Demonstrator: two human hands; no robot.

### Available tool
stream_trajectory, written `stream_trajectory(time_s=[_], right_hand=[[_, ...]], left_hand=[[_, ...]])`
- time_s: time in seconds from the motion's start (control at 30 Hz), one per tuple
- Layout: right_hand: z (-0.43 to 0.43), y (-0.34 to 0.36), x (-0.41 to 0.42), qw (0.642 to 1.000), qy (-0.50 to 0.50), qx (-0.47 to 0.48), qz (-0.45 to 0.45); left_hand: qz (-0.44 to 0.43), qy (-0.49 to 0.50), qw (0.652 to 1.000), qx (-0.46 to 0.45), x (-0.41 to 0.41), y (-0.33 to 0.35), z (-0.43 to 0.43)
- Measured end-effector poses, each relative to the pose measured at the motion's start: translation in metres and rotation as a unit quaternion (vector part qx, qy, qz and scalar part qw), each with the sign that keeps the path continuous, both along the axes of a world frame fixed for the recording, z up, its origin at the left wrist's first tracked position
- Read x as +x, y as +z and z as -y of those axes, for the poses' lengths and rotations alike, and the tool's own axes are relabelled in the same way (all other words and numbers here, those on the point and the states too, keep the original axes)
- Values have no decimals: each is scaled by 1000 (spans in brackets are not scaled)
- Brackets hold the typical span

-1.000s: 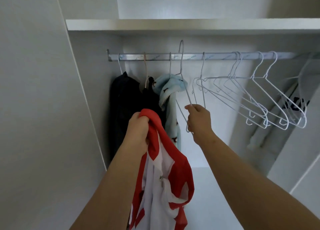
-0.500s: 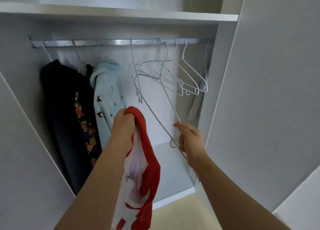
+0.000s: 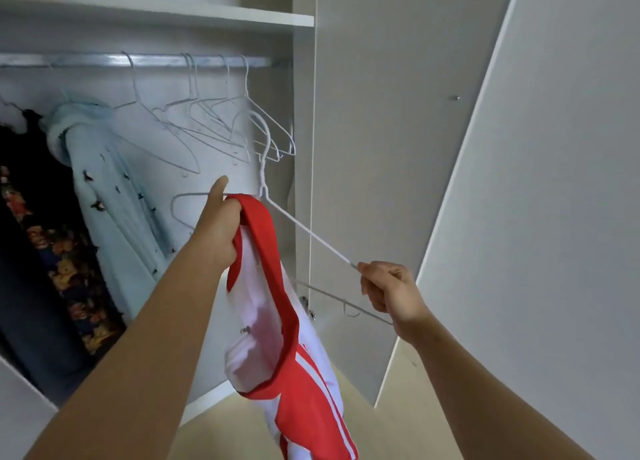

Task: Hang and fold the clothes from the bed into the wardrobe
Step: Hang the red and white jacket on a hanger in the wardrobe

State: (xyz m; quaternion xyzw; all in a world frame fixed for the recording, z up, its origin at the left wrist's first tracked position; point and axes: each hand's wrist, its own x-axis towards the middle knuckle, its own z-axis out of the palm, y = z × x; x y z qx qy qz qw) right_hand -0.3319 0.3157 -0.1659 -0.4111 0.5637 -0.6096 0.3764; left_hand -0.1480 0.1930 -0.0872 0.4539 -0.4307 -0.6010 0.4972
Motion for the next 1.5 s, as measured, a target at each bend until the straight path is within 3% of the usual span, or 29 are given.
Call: stream_trajectory(time_s=[0.3, 0.6, 0.8, 0.9, 1.0, 1.1, 1.3, 1.37, 1.5], right_hand=[[-36, 13, -21, 995, -19, 79, -63], [-32, 19, -20, 999, -45, 9, -14], [-36, 12, -28, 997, -63, -25, 24], [-31, 15, -27, 996, -76, -24, 27], [-28, 15, -27, 995, -100, 3, -18], [-28, 15, -25, 991, -106, 29, -75], [-23, 28, -30, 983, -171, 66, 12], [-24, 28, -33, 977, -195, 76, -31], [-27, 30, -37, 977, -202, 39, -51]], left_hand=[[1, -122, 992, -33, -73, 2, -33], [182, -219, 942, -177, -98, -2, -60], [305, -215, 902, -216, -81, 12, -38], [331, -216, 900, -184, -79, 18, -27], [347, -171, 910, -151, -70, 21, -9], [399, -100, 897, -161, -61, 20, 12], [500, -17, 847, -181, -54, 24, 33], [480, -18, 859, -175, -48, 20, 40], [367, -18, 926, -83, -38, 9, 59]])
